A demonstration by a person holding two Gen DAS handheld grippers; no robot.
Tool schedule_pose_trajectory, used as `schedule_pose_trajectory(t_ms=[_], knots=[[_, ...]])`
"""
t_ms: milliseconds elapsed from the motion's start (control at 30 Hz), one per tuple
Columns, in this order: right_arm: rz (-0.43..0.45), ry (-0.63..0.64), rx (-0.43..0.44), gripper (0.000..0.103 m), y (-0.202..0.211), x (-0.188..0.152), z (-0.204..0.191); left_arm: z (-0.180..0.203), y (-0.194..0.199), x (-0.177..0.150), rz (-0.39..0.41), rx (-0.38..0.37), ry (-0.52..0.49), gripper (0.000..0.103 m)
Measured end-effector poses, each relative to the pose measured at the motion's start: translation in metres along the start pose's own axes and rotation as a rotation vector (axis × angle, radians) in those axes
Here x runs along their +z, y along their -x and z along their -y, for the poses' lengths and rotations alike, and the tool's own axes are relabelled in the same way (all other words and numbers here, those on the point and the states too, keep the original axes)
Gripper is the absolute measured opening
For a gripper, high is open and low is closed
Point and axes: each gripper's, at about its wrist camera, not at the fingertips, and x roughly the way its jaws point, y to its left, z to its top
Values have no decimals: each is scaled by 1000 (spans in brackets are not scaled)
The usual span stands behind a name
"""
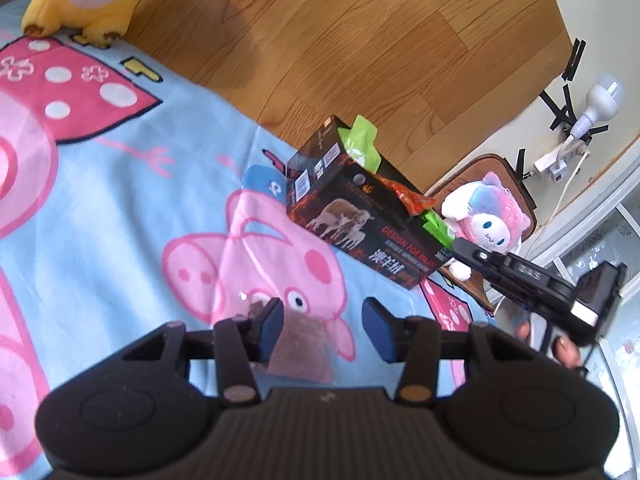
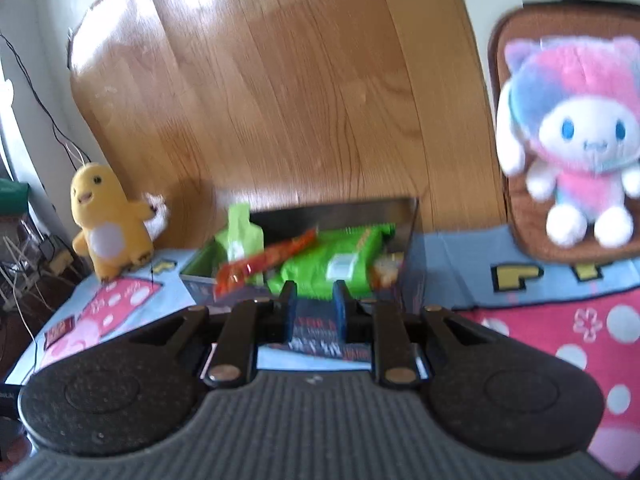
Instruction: Organize snacks
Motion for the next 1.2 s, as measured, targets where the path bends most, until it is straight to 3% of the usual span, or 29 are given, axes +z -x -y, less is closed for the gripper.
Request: schedule_pose_trajectory(t_ms=[100,200,300,433,667,733,767,833,900,1200], knots=[[-59,-59,17,21,-26,7,4,0,-3,-3,-4,4,5,44],[-63,-70,9,21,-36,9,-3,2,2,-5,-3,3,-10,46],[-2,-62,45,22,-24,8,-9,2,9,-5,11,16,-26,49],[67,-46,-42,22,-20,16,-4,-5,9,-5,1,21,-4,49],[-58,-59,-99,21,-57,42,6,-6,1,-9,-14,12,-3,52],[-101,-65,-76,21,-67,45,9,-5,1,-8,-13,9,1,52],[-106,-86,-64,22,-67,49,12,-5,2,-8,-13,6,1,52],[-27,-130,-1,22,-56,55,21,-6,5,-10,-13,-2,-4,52],[7,-160,-14,23,-52,60,29,-7,7,-9,-14,3,-7,52],[-135,-82,-51,21,-67,47,20,-7,2,-8,-17,6,-2,52]])
